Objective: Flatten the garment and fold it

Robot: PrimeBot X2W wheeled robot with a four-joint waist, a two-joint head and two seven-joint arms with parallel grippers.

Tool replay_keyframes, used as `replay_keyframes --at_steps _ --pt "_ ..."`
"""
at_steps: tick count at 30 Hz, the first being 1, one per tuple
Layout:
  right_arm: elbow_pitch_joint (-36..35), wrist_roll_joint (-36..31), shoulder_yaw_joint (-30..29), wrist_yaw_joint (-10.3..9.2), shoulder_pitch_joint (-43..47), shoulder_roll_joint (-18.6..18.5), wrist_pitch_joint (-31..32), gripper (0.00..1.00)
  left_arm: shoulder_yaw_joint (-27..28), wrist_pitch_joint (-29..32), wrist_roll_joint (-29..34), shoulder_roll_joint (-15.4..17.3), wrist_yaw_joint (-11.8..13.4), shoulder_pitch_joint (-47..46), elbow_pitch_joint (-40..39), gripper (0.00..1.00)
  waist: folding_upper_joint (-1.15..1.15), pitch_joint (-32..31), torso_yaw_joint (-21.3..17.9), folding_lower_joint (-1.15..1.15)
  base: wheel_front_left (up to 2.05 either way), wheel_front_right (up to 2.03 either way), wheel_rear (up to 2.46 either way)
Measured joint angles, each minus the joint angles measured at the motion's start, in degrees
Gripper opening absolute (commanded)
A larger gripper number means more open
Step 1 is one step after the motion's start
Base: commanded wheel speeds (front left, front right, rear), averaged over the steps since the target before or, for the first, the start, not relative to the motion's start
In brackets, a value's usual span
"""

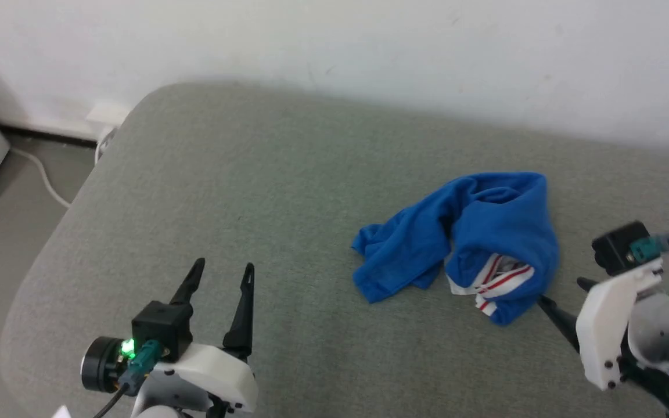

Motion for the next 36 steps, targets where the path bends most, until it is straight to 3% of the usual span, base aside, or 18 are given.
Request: replay_keyframes --at_steps 6,19,20,21,22,29,36 --pt "7.1 0.9 1.5 0.00 -7.2 -0.3 7.8 1.00 -1.2 -0.7 0.4 -1.7 -0.3 -1.6 0.7 1.00 0.00 3.0 3.4 0.00 0.00 0.00 0.00" --pt "21.4 -3.1 4.8 -0.01 -12.1 -0.3 3.8 1.00 -2.8 -1.8 1.0 -4.8 -1.2 -3.9 2.9 1.00 0.00 8.0 9.2 0.00 0.00 0.00 0.00" --pt "22.0 -3.1 5.0 -0.01 -12.5 -0.5 3.8 0.46 -2.8 -1.8 1.0 -4.8 -1.2 -4.0 3.0 1.00 0.00 8.1 9.4 -0.01 0.00 0.00 0.00" --pt "22.4 -3.3 5.3 -0.01 -12.8 -0.5 3.5 0.05 -2.8 -1.8 1.0 -4.8 -1.2 -4.1 3.1 1.00 0.00 8.2 9.5 0.00 0.00 0.00 0.00" --pt "22.7 -3.4 5.7 -0.02 -12.9 -0.6 3.0 0.00 -2.7 -1.8 1.0 -4.8 -1.2 -4.2 3.3 1.00 0.00 8.1 9.5 0.00 0.00 0.00 0.00" --pt "22.3 -2.9 8.1 0.01 -12.2 -2.5 -0.3 0.00 -2.7 -1.6 0.8 -4.0 -1.3 -4.1 3.7 1.00 0.00 6.6 7.7 -0.01 0.00 0.00 0.00" --pt "16.9 -2.4 5.5 0.01 -5.7 -10.6 -0.7 0.00 -2.6 -0.5 -0.4 -2.9 -1.6 -3.2 3.6 1.00 0.00 3.7 3.2 -0.01 0.00 0.00 0.00"
